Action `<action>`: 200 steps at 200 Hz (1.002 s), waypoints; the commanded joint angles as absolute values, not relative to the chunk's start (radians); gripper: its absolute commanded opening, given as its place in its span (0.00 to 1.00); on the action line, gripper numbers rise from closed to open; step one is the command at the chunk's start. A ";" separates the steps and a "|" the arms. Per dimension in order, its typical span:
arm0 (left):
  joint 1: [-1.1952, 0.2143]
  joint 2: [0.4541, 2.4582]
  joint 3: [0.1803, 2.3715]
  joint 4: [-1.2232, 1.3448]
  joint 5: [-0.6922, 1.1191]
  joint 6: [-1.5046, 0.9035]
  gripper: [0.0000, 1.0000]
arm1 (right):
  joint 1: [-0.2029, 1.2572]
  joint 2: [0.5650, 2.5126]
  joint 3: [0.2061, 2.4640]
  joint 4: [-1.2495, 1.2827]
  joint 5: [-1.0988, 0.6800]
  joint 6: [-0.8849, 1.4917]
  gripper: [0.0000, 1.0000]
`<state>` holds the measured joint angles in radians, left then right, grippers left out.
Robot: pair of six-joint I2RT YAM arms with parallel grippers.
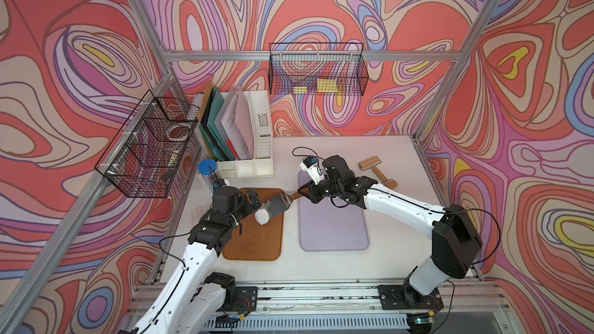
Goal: Roll out the dumpling wrappers from the dough
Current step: Place the dumpling wrapper on the plate.
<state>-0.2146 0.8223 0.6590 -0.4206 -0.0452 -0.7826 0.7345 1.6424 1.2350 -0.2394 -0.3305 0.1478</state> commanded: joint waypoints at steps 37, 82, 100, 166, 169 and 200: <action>-0.209 0.800 0.640 -0.421 -0.068 -0.780 1.00 | 0.779 1.530 1.182 -0.133 -0.146 0.010 0.00; -0.209 0.787 0.626 -0.408 -0.071 -0.784 1.00 | 0.814 1.511 1.161 -0.127 -0.120 -0.053 0.00; -0.208 0.795 0.630 -0.408 -0.069 -0.782 1.00 | 0.850 1.496 1.137 -0.092 -0.080 -0.063 0.00; -0.209 0.749 0.621 -0.417 -0.114 -0.792 1.00 | 1.005 1.476 1.100 0.038 0.115 -0.169 0.00; -0.208 0.745 0.620 -0.417 -0.117 -0.793 1.00 | 1.006 1.475 1.098 0.045 0.116 -0.170 0.00; -0.208 0.731 0.611 -0.411 -0.122 -0.795 1.00 | 1.011 1.454 1.054 0.135 0.165 -0.154 0.00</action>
<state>-0.2146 0.7422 0.6254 -0.4202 -0.0975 -0.7868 1.0149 1.4956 1.0874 0.0029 0.0757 -0.1425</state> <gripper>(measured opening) 0.997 0.181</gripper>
